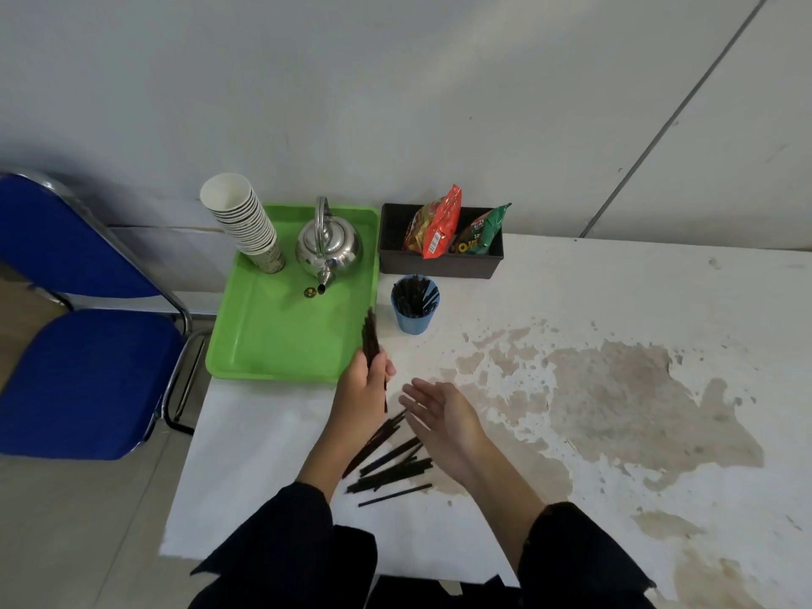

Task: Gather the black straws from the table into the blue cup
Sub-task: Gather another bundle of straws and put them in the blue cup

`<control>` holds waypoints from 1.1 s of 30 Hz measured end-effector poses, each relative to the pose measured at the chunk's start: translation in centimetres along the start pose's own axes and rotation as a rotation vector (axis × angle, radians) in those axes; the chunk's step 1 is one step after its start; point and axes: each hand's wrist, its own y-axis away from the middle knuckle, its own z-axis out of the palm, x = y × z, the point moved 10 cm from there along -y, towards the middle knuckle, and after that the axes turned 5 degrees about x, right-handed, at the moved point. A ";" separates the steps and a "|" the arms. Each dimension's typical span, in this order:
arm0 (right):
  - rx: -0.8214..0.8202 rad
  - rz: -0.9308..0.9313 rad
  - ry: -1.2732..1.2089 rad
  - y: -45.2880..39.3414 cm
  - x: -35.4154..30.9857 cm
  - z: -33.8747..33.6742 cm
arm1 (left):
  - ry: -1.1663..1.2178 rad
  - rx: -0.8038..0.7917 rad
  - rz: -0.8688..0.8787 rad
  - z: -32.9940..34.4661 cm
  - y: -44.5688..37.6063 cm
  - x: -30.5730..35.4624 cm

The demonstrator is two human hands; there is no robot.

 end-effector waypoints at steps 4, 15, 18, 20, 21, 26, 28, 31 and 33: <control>-0.115 0.084 -0.198 1.4 -0.9 4.1 | 0.324 0.053 0.069 -1.6 -1.1 5.4; -0.226 0.022 -0.338 3.2 -5.5 8.0 | 0.443 0.039 0.127 -0.5 -1.7 7.5; -0.201 0.002 -0.331 2.6 -6.3 7.5 | 0.312 0.030 0.139 -0.6 -1.9 7.0; -0.175 -0.006 -0.333 2.4 -6.7 7.1 | 0.214 0.012 0.133 -0.7 -2.0 6.8; -0.163 -0.009 -0.331 2.3 -6.9 7.0 | 0.162 0.012 0.136 -0.9 -2.2 6.6; -0.147 -0.014 -0.282 2.1 -7.1 7.0 | 0.065 -0.019 0.169 -1.8 -2.5 7.0; -0.147 -0.016 -0.268 2.1 -7.2 7.1 | 0.091 -0.059 0.155 -1.7 -2.6 7.1; -0.148 -0.026 -0.216 2.2 -7.1 7.2 | 0.113 -0.063 0.191 -1.7 -2.8 7.7; -0.145 -0.028 -0.202 2.2 -7.1 7.2 | 0.108 -0.061 0.218 -1.5 -2.9 7.9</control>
